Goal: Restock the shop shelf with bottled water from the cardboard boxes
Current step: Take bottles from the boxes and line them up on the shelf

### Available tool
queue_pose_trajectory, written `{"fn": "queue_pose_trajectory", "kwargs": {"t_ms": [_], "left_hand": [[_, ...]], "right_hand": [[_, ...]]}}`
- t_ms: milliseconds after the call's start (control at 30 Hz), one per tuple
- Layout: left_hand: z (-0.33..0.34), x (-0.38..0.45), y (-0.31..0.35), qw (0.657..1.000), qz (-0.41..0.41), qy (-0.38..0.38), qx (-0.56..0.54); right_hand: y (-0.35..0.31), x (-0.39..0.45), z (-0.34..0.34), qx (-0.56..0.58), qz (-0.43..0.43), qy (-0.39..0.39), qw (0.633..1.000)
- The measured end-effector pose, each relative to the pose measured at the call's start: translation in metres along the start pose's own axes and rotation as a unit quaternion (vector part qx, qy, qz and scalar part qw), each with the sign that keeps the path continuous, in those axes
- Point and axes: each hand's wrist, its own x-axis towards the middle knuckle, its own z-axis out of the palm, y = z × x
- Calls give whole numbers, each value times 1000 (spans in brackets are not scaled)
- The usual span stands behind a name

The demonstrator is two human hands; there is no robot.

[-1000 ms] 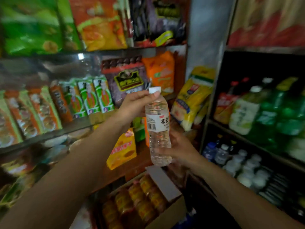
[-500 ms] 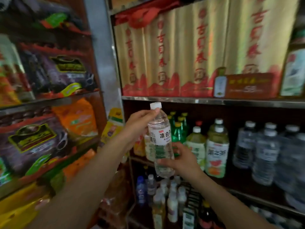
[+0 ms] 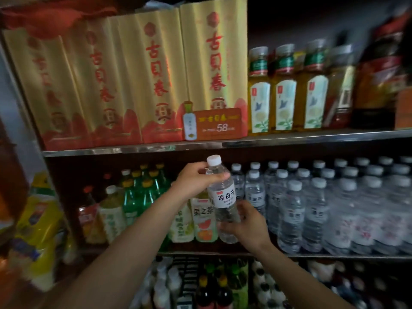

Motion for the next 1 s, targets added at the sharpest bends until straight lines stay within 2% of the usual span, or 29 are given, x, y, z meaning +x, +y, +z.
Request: {"fn": "queue_pose_trajectory", "kwargs": {"t_ms": [167,300,433,567,700,900,1000], "left_hand": [[44,39,1,996,-8,-52,77],[79,59,-13,993,-20,-74,93],[116,62,-33,991,-3,-101,92],[138,67,-36,987,61,-68,132],[141,71,-39,984,83,-46,148],[138,75,-39,973,106,-59,196],[141,72,-41,971,111,-63,200]], "right_hand": [[29,9,-20,-62,57,40,996],[54,7,-24,-53,93,67,992],[82,7,-28,-102,132,95,981],[88,15,-32,-200,122,100,967],[93,19,-28,-251,112,123,954],[97,19,-25,-289,81,120,946],[100,19,-24,-272,70,140,949]]}}
